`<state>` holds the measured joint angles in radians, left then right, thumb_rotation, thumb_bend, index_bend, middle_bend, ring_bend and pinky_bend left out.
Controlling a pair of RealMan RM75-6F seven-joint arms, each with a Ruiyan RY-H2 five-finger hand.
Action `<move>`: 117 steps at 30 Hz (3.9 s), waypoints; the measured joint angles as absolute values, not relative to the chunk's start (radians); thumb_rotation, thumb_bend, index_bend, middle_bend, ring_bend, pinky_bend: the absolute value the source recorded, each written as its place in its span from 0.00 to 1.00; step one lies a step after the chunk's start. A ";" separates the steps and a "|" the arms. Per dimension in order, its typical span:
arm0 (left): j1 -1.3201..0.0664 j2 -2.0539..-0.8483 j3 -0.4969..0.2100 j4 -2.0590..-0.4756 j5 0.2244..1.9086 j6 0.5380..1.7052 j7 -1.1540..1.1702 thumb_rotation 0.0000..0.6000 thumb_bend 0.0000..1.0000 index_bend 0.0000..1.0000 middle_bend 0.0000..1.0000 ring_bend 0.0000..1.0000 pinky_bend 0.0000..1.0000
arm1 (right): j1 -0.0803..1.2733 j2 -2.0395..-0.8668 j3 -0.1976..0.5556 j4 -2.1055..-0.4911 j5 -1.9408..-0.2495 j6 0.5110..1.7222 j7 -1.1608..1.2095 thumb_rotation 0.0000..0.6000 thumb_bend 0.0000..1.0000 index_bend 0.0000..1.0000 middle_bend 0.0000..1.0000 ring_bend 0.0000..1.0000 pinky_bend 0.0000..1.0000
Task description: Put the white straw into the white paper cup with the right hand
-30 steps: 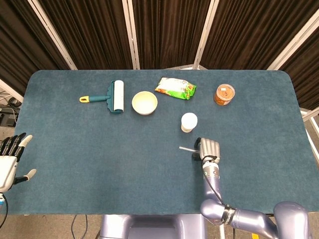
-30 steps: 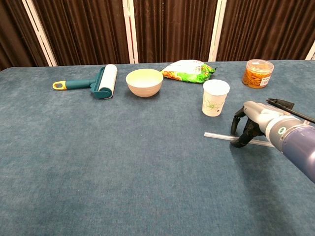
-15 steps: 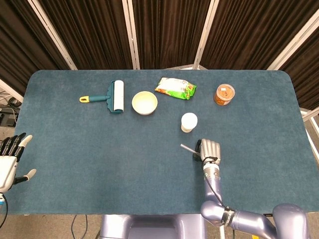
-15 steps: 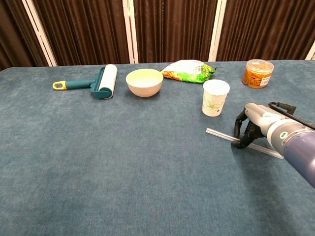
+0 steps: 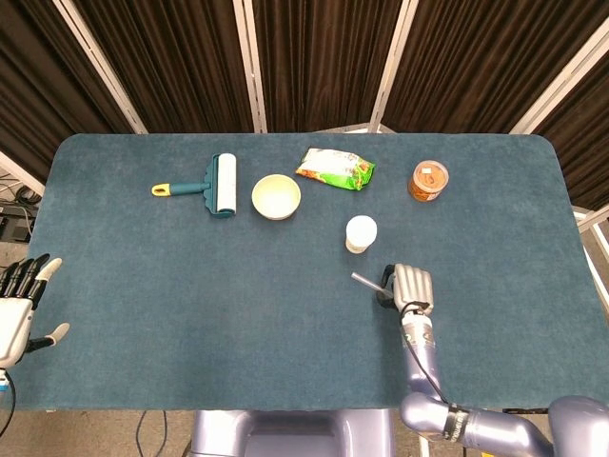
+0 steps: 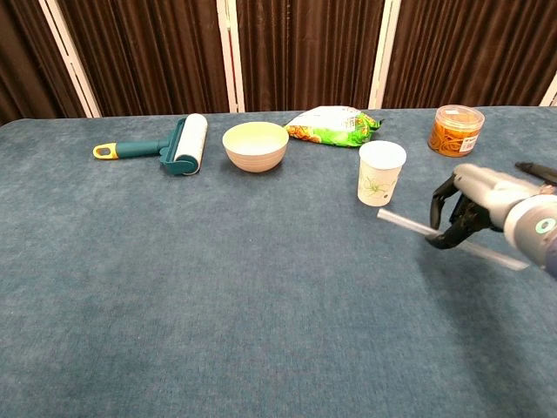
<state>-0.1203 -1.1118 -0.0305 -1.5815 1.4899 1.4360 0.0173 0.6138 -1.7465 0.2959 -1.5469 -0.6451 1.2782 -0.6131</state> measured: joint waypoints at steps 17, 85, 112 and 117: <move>-0.120 -1.114 -0.031 -1.582 1.492 1.440 0.023 1.00 0.22 0.06 0.00 0.00 0.00 | 0.525 -1.443 0.549 -1.896 -0.570 1.268 -0.338 1.00 0.37 0.62 1.00 0.97 0.92; -0.125 -1.119 -0.038 -1.578 1.479 1.433 0.028 1.00 0.26 0.07 0.00 0.00 0.00 | 0.807 -2.005 0.802 -0.990 -0.711 1.090 0.635 1.00 0.36 0.63 1.00 0.97 0.90; -0.127 -1.111 -0.031 -1.573 1.493 1.430 0.011 1.00 0.26 0.07 0.00 0.00 0.00 | 0.766 -2.066 0.793 -0.977 -0.775 1.105 0.724 1.00 0.27 0.58 1.00 0.97 0.85; -0.127 -1.110 -0.029 -1.572 1.496 1.431 0.010 1.00 0.26 0.07 0.00 0.00 0.00 | 0.741 -2.054 0.783 -1.017 -0.789 1.110 0.725 1.00 0.25 0.52 1.00 0.97 0.85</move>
